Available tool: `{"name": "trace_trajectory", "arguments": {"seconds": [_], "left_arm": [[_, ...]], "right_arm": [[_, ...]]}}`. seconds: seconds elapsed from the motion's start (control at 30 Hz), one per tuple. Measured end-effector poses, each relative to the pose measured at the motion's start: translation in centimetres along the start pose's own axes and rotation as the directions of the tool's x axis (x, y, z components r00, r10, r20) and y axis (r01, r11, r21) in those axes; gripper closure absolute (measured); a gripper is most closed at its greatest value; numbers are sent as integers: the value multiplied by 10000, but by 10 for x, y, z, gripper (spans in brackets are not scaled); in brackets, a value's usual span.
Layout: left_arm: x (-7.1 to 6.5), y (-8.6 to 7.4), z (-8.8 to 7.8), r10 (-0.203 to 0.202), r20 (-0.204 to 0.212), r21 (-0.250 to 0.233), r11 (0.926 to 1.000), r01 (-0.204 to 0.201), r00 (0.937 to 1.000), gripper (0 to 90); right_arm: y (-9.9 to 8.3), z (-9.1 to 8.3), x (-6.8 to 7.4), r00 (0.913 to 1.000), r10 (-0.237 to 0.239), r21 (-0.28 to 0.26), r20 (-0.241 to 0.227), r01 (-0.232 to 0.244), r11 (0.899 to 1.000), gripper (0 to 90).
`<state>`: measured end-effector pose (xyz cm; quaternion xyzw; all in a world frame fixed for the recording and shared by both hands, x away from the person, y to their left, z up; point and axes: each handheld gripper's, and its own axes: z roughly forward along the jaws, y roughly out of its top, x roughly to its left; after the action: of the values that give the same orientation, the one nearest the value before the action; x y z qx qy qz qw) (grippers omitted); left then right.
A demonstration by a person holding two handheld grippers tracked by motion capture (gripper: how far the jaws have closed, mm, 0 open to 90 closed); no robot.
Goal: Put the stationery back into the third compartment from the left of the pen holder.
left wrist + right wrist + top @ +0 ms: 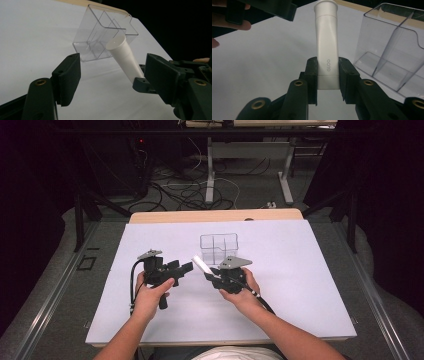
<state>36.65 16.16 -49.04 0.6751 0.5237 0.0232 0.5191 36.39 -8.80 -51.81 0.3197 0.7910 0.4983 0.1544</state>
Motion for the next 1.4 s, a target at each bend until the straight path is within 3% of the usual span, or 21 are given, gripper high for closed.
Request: {"name": "trace_trajectory", "arguments": {"seconds": [0.17, 0.27, 0.43, 0.47, 0.6, 0.63, 1.17, 1.3, 1.37, 1.4], "left_arm": [[7, -4, 4, -807, 373, 240, 9965, 799, 9960, 412], [10, -5, 8, -1298, 944, 349, 9913, 1270, 9870, 433], [7, -7, 11, -1692, 994, 350, 9854, 1665, 9806, 464], [8, -8, 12, -1592, 1120, 295, 9872, 1569, 9809, 475], [7, -9, 14, -1846, 1339, 166, 9828, 1841, 9736, 490], [7, -9, 15, -1758, 1381, 190, 9844, 1749, 9747, 492], [10, -12, 19, -2143, 1342, 294, 9768, 2123, 9675, 611], [12, -13, 19, -2317, 1351, 414, 9727, 2282, 9634, 618], [11, -13, 19, -2530, 1368, 444, 9674, 2492, 9578, 623], [12, -13, 19, -2497, 1368, 475, 9682, 2454, 9586, 625]], "right_arm": [[0, 2, 5, 9997, 123, -59, -189, -124, 9999, 713], [0, 4, 8, 9994, 99, -68, -322, -101, 9999, 713], [-1, 7, 15, 9987, 201, -56, -477, -204, 9998, 713], [-1, 7, 16, 9985, 208, -88, -509, -212, 9997, 713], [-2, 9, 19, 9971, 350, -111, -677, -359, 9993, 713], [-2, 10, 21, 9968, 331, -137, -723, -342, 9993, 713], [-2, 10, 24, 9941, 429, -275, -996, -458, 9986, 712], [-3, 11, 24, 9938, 443, -235, -1018, -469, 9986, 713], [-3, 11, 23, 9942, 383, -276, -1006, -413, 9988, 713], [-3, 11, 24, 9941, 415, -269, -1002, -444, 9987, 713]]}}
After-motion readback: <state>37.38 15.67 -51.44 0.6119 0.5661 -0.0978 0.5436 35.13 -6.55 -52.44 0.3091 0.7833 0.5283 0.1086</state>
